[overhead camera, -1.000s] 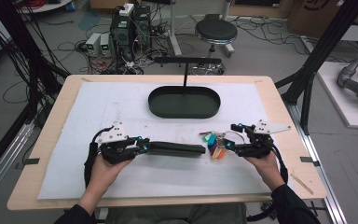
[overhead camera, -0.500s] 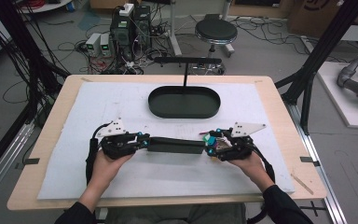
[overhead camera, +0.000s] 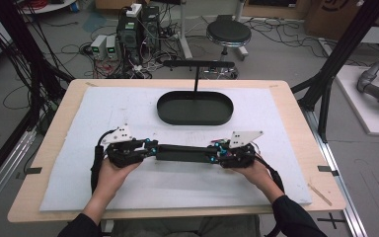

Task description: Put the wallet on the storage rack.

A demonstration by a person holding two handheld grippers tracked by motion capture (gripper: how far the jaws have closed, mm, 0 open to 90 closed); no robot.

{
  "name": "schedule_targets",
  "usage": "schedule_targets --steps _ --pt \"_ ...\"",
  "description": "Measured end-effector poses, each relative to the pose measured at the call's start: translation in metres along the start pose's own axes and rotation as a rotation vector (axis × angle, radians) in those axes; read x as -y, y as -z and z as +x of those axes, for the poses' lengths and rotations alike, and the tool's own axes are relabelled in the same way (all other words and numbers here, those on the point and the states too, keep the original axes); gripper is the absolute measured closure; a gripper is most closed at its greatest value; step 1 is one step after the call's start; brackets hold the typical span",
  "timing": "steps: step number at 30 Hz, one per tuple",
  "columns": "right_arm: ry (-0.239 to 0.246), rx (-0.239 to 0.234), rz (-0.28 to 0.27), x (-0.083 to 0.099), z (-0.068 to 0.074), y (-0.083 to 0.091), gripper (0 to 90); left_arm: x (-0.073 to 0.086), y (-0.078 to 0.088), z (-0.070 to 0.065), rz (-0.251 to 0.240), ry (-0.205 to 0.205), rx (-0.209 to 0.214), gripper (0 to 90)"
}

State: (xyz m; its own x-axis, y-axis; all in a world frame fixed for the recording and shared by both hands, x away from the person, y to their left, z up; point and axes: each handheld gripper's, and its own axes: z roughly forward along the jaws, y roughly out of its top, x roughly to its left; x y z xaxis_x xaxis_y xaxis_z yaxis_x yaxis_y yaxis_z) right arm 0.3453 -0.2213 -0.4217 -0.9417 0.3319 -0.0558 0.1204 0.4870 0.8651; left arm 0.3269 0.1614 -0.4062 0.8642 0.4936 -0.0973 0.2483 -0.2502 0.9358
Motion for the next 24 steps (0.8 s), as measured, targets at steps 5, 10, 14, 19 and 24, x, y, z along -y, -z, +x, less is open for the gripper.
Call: schedule_targets --steps 5,10,14,19,24 --pt "0.029 -0.035 -0.013 -0.001 0.002 0.003 75.2 0.0 0.003 0.0 -0.014 -0.025 -0.024 68.9" --pt "0.038 -0.051 -0.043 -0.003 0.002 0.009 76.5 -0.001 0.01 0.001 -0.051 -0.034 -0.019 56.7" --pt "0.016 -0.068 -0.078 -0.005 0.0 0.017 76.7 -0.003 0.017 0.004 -0.074 -0.035 0.008 45.8" --pt "0.01 -0.112 -0.139 -0.009 -0.003 0.029 76.8 -0.004 0.02 0.002 -0.101 -0.073 0.073 38.3" --pt "0.021 -0.161 -0.156 -0.014 -0.003 0.035 76.7 -0.007 0.015 -0.003 -0.088 -0.119 0.141 33.6"
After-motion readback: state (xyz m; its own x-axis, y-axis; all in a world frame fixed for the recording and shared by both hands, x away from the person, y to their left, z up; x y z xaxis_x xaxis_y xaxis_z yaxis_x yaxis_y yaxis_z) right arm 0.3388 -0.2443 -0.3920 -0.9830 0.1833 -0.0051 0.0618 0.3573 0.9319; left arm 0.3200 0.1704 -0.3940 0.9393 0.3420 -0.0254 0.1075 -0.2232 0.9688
